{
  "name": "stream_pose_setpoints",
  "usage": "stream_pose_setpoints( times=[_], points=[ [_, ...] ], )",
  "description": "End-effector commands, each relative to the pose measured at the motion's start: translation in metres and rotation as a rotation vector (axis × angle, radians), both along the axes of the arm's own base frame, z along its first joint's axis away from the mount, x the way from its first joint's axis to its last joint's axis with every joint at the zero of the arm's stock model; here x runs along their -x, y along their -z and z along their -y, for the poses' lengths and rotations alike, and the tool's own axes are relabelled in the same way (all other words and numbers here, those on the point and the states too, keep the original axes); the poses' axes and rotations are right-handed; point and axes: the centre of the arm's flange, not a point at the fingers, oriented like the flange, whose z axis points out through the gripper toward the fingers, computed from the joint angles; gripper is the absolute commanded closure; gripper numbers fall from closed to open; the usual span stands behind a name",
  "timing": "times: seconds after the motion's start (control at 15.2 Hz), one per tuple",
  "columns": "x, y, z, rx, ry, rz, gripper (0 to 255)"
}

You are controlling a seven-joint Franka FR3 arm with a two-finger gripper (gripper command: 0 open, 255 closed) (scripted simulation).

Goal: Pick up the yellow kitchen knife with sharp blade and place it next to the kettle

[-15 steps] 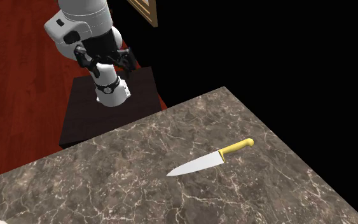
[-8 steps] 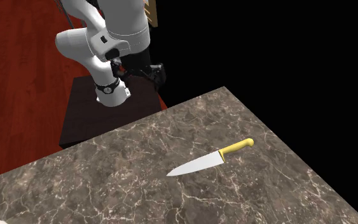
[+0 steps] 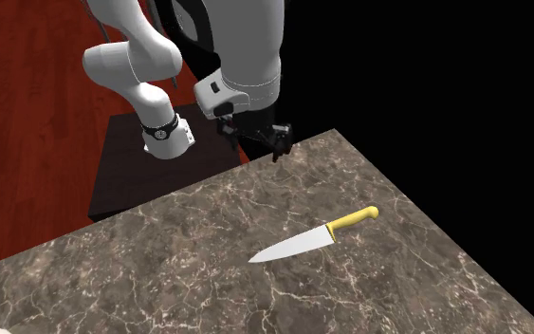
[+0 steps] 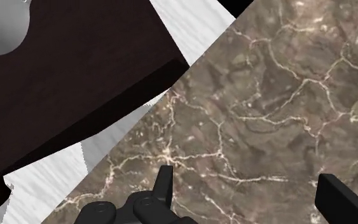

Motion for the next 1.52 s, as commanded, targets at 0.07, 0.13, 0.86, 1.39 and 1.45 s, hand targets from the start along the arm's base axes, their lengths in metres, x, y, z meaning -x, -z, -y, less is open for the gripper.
stream_pose_setpoints(
  times=[0.07, 0.13, 0.86, 1.39, 1.45],
  points=[
    [-0.024, 0.013, -0.029, 0.001, 0.072, 0.010, 0],
    [-0.032, 0.018, -0.038, 0.001, 0.094, 0.014, 0],
    [-0.134, 0.062, -0.121, 0.010, 0.342, 0.051, 0],
    [-0.145, 0.099, -0.130, 0.011, 0.369, 0.055, 0],
    [-0.144, 0.107, -0.130, 0.011, 0.369, 0.055, 0]
  ],
)
